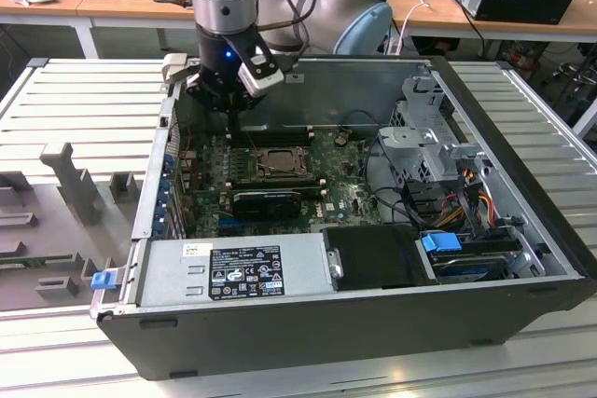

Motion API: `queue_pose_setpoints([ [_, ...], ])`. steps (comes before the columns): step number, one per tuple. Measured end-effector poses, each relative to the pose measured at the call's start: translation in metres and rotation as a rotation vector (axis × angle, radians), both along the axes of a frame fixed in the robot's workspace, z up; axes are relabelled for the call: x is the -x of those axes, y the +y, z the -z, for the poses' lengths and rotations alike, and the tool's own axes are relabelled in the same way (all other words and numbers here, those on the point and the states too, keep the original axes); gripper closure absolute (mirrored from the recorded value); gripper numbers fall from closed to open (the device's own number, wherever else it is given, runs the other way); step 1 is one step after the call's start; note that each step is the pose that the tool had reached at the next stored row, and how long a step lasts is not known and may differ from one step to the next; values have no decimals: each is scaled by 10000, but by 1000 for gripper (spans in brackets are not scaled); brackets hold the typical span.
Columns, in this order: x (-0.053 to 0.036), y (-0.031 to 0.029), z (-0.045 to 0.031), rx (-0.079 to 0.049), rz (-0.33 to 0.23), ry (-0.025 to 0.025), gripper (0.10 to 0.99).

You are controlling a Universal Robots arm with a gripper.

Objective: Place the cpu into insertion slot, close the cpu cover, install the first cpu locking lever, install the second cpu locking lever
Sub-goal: 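Install the first cpu locking lever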

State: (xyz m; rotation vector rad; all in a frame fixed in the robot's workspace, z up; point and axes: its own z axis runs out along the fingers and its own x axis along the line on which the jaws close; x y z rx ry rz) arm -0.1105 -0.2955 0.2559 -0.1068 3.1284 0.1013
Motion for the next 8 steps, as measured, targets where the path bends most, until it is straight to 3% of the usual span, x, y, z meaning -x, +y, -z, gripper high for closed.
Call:
queue_pose_setpoints([
  [8,-63,1,2,-1,2,-2,980],
])
